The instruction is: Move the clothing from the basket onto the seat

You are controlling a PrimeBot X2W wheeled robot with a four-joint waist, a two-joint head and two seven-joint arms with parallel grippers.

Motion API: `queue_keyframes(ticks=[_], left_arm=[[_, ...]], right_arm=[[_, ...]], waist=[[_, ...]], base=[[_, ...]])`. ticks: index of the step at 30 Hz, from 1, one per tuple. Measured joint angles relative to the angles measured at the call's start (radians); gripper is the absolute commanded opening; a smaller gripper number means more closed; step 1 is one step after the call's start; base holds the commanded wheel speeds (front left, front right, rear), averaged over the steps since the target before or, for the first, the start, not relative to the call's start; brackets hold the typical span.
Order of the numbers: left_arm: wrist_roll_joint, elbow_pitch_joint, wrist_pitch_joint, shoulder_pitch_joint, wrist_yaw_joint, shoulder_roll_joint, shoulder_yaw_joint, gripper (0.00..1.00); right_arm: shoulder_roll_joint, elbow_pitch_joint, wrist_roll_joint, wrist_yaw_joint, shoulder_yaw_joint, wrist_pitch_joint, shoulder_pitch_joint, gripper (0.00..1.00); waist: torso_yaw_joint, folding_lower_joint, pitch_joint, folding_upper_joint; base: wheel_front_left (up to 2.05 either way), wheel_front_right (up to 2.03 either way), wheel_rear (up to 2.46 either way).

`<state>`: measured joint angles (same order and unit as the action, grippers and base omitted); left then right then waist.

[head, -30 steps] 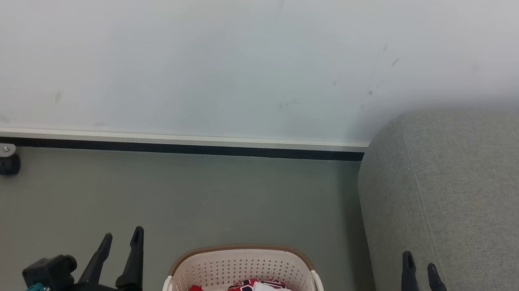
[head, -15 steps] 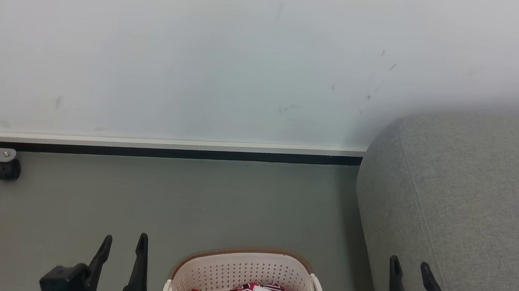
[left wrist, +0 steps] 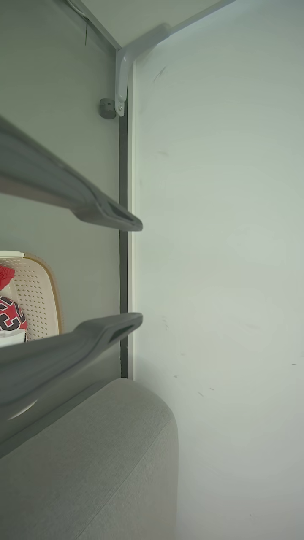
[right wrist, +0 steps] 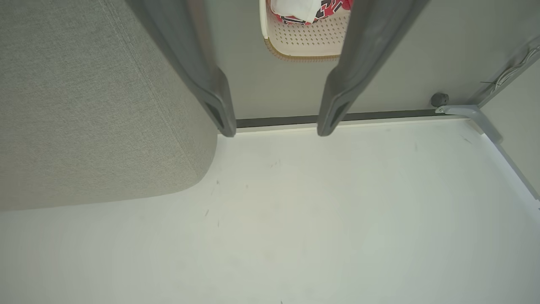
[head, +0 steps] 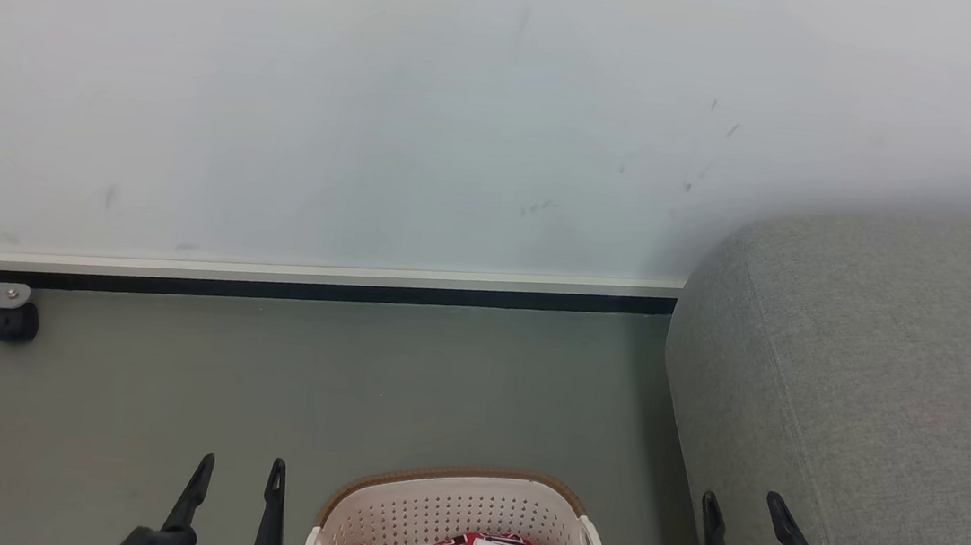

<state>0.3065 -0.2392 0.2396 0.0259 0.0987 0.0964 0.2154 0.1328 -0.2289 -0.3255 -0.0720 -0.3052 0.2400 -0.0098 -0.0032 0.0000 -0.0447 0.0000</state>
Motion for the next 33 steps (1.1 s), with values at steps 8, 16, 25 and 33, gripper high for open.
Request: queue_keyframes(ticks=[8,16,25,33], left_arm=[[-0.029,-0.002,0.013,0.004,0.007,-0.001,0.000,1.00],[-0.030,-0.006,0.013,0.004,0.005,-0.003,-0.006,1.00],[-0.042,-0.009,0.013,0.005,-0.003,-0.005,-0.012,1.00],[-0.057,-0.004,0.013,0.006,-0.020,-0.007,-0.003,1.00]], right_arm=[[0.002,0.005,0.049,-0.007,-0.010,0.009,0.000,1.00],[0.001,0.005,0.054,-0.007,-0.003,0.009,0.001,1.00],[0.000,0.005,0.054,-0.006,0.004,0.009,0.002,1.00],[-0.001,0.030,0.063,-0.003,0.013,0.009,0.011,1.00]], waist=[[0.000,0.0000,0.001,0.0000],[0.000,0.0000,0.004,0.0000],[0.000,0.0000,0.009,0.0000],[-0.002,0.0000,0.042,0.0000]], base=[[0.00,0.00,0.00],[0.00,0.00,0.00],[0.00,0.00,0.00],[0.00,0.00,0.00]])
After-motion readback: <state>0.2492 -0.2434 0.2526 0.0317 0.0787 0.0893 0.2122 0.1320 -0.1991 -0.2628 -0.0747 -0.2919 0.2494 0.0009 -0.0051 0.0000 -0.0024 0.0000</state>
